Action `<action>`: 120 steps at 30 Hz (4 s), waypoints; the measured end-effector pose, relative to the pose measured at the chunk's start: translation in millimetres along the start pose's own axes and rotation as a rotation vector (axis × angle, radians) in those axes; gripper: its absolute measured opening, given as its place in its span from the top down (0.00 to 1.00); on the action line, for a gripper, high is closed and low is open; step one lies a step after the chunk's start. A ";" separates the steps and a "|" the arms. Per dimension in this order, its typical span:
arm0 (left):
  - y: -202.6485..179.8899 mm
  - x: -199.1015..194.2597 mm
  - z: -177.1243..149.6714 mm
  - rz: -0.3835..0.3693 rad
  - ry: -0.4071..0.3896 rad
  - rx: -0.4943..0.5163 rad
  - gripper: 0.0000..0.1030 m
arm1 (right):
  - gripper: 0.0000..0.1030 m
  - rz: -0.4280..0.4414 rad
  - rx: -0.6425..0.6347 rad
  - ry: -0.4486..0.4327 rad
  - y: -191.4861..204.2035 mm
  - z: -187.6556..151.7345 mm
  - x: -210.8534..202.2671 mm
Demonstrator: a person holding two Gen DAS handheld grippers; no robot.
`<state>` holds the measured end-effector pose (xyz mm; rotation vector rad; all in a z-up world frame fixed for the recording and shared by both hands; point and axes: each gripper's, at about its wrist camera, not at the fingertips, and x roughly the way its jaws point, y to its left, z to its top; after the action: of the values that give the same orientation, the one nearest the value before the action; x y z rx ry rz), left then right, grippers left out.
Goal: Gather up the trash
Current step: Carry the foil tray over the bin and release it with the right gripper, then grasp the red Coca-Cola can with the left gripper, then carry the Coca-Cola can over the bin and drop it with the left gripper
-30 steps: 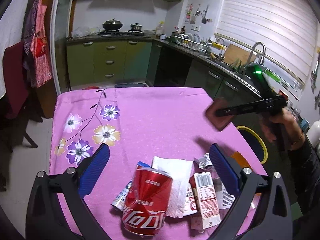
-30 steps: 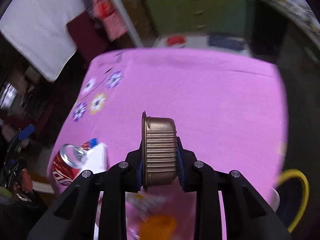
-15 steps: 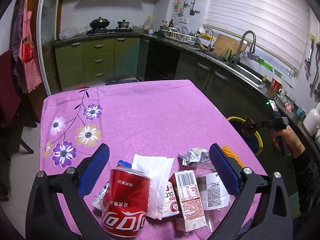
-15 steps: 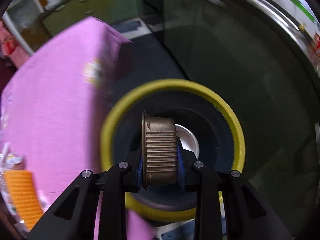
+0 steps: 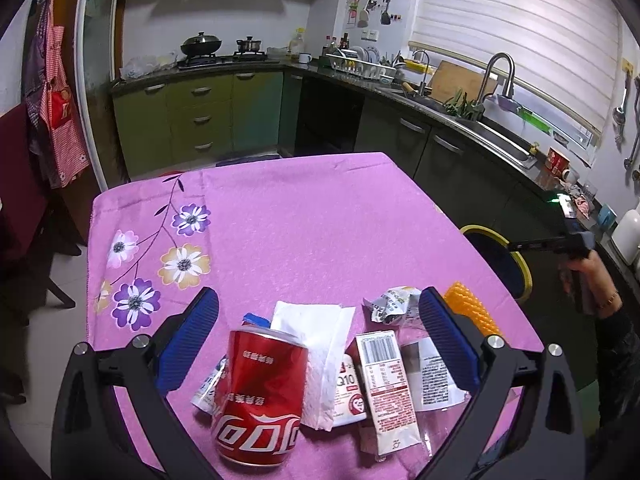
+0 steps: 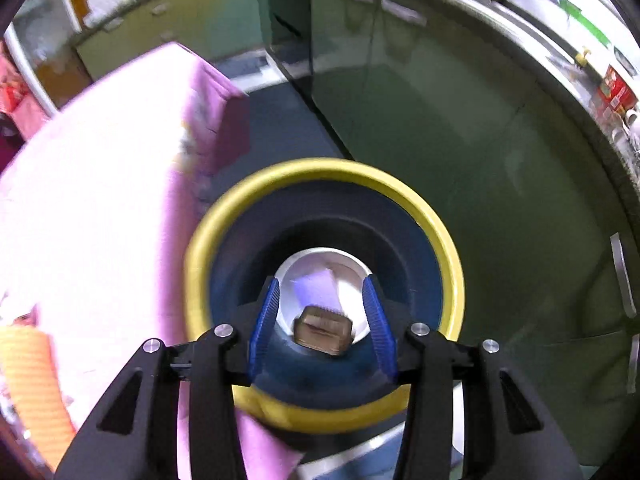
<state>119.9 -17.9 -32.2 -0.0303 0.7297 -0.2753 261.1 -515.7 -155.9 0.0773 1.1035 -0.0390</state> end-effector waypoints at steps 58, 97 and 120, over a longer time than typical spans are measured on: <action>10.6 108.9 -44.0 0.074 0.622 0.335 0.25 | 0.47 0.196 -0.124 -0.003 72.0 -46.8 -28.7; -41.9 54.8 0.1 0.004 0.471 0.424 0.33 | 0.46 0.212 -0.130 -0.017 70.6 -50.5 -36.6; -336.4 197.6 70.1 -0.441 0.573 0.696 0.33 | 0.46 0.127 0.119 -0.066 -62.4 -100.9 -66.7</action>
<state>226.8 -398.0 -67.8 0.5747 1.1583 -0.9748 136.9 -570.2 -144.2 0.2512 1.0280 0.0071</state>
